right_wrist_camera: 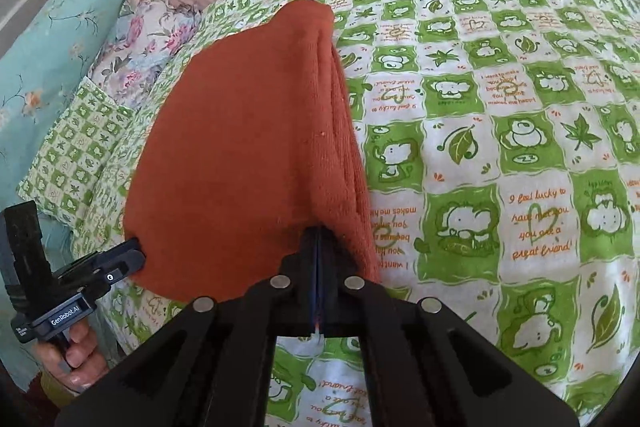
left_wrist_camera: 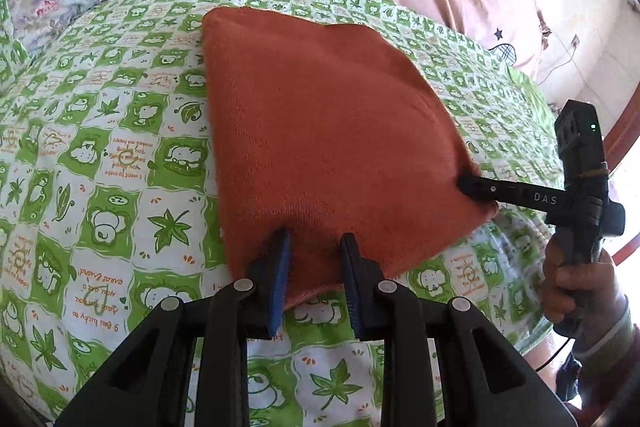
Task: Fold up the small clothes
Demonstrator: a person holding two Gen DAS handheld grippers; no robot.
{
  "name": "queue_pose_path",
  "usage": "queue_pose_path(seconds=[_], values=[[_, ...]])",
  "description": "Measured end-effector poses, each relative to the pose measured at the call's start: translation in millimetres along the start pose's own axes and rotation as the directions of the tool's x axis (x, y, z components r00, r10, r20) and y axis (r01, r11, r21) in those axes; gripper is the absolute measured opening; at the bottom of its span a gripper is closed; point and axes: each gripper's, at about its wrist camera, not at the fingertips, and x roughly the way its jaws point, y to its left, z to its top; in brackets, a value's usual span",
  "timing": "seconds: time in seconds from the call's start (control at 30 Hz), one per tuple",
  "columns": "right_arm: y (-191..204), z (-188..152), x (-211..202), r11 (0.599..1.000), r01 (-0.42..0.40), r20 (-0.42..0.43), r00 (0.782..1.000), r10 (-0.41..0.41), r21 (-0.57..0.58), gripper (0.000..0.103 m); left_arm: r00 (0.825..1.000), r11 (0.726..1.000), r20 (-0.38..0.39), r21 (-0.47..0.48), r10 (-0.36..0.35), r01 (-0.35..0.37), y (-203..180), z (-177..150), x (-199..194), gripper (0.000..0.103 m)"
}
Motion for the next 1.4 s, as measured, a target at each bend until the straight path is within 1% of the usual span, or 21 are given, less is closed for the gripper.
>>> queue_pose_path(seconds=[0.17,0.23,0.3,0.4,0.47,0.5,0.53,0.57,0.63,0.77,0.87,0.93,1.0,1.07,1.1,1.13,1.17,1.2,1.27,1.37,1.4], values=[[-4,-7,-9,1.0,0.009,0.002,1.0,-0.009,0.005,0.0,1.0,1.0,0.014,-0.013,0.021,-0.021,-2,-5,-4,0.026],[-4,-7,-11,1.0,0.012,-0.001,1.0,-0.012,0.007,0.001,0.999,0.999,0.019,-0.02,0.03,-0.029,-3,-8,-6,0.028],[1,-8,-16,1.0,0.025,-0.003,1.0,-0.025,-0.005,0.003,0.999,0.999,0.02,-0.035,0.029,-0.028,-1,-10,-8,0.029],[12,-11,-25,0.998,0.054,0.001,0.999,-0.054,-0.034,0.003,0.999,0.998,0.022,-0.055,0.032,-0.031,0,-13,-15,0.031],[18,-15,-33,0.997,0.054,0.011,0.999,-0.053,-0.052,0.003,0.999,0.997,0.023,-0.063,0.043,-0.042,0,-14,-22,0.038],[21,-17,-36,0.997,0.054,0.015,0.998,-0.053,-0.057,0.003,0.998,0.996,0.024,-0.067,0.057,-0.055,0,-15,-25,0.045],[24,-19,-40,0.997,0.053,0.019,0.998,-0.052,-0.063,0.003,0.997,0.995,0.024,-0.072,0.074,-0.072,1,-17,-29,0.055],[27,-22,-43,0.996,0.05,0.023,0.999,-0.049,-0.07,0.003,0.996,0.993,0.024,-0.077,0.086,-0.084,1,-19,-31,0.059],[33,-28,-48,0.995,0.046,0.027,0.999,-0.044,-0.084,0.004,0.993,0.99,0.02,-0.088,0.114,-0.112,4,-23,-36,0.061],[40,-42,-56,0.994,0.042,0.027,0.999,-0.039,-0.101,0.004,0.987,0.985,0.019,-0.067,0.16,-0.159,3,-32,-45,0.062],[42,-52,-57,0.994,0.035,0.016,0.999,-0.033,-0.107,0.004,0.986,0.984,0.012,-0.064,0.169,-0.168,2,-37,-49,0.068],[43,-59,-56,0.993,0.037,0.005,0.999,-0.037,-0.112,0.005,0.985,0.983,0.007,-0.072,0.172,-0.172,2,-41,-50,0.074],[42,-63,-54,0.993,0.038,-0.005,0.999,-0.039,-0.113,0.007,0.984,0.981,0.006,-0.073,0.179,-0.178,3,-43,-50,0.076],[41,-66,-54,0.994,0.02,-0.009,1.0,-0.022,-0.109,0.011,0.982,0.979,0.005,-0.072,0.189,-0.189,3,-45,-50,0.079],[41,-68,-55,0.994,0.023,-0.006,1.0,-0.024,-0.11,0.021,0.981,0.979,0.005,-0.07,0.193,-0.192,4,-45,-50,0.08],[41,-67,-56,0.993,0.022,-0.003,1.0,-0.022,-0.113,0.038,0.98,0.978,0.006,-0.071,0.197,-0.196,4,-46,-51,0.081],[41,-67,-57,0.993,0.018,0.007,1.0,-0.017,-0.116,0.046,0.98,0.978,0.007,-0.07,0.199,-0.198,4,-46,-51,0.081],[43,-67,-60,0.992,0.019,0.023,1.0,-0.016,-0.124,0.051,0.98,0.978,0.009,-0.069,0.2,-0.198,3,-45,-52,0.081],[47,-66,-63,0.989,0.038,0.036,0.999,-0.033,-0.14,0.051,0.978,0.976,0.013,-0.067,0.208,-0.207,3,-45,-54,0.082],[51,-64,-66,0.988,0.032,0.039,0.999,-0.027,-0.151,0.052,0.973,0.972,0.02,-0.062,0.228,-0.226,2,-43,-58,0.083],[53,-64,-66,0.987,0.034,0.039,0.999,-0.028,-0.157,0.054,0.971,0.97,0.022,-0.058,0.238,-0.236,2,-42,-59,0.083]])
